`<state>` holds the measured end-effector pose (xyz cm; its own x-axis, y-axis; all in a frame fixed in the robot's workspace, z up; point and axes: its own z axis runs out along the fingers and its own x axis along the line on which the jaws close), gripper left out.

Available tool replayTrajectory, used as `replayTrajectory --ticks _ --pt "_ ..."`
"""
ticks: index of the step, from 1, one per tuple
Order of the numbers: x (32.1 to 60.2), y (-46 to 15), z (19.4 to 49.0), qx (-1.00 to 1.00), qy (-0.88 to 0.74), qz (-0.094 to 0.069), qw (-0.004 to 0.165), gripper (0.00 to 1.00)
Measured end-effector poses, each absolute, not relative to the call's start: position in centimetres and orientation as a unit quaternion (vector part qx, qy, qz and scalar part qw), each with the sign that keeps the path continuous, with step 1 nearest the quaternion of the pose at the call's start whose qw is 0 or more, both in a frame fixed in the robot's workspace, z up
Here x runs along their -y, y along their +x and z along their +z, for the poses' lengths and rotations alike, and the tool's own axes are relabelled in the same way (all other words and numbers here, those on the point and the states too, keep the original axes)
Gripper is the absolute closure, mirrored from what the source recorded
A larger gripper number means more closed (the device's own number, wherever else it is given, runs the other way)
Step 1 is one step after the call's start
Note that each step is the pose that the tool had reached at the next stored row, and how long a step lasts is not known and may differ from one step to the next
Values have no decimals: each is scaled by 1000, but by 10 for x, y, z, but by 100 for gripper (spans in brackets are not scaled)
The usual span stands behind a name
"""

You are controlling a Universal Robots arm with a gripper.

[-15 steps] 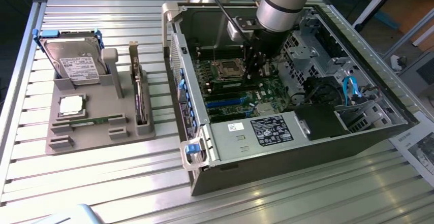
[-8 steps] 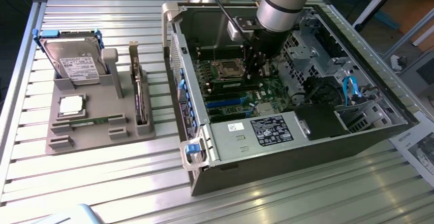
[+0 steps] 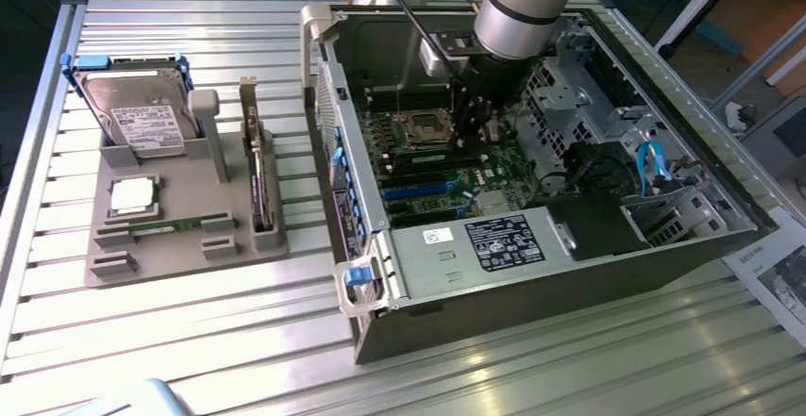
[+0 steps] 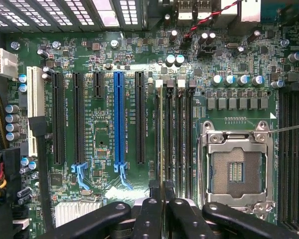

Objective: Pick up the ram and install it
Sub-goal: 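Insert the ram into the slot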

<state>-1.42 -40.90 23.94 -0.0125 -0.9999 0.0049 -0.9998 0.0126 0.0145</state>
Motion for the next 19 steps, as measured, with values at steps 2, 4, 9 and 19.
replayTrajectory --ticks 2,4,9,19 --pt "409 -13 239 711 703 -7 9 88" --pt "409 -12 239 711 703 -9 11 88" --pt "410 -11 239 711 703 -10 11 88" --pt "410 -10 239 711 703 -10 11 88"
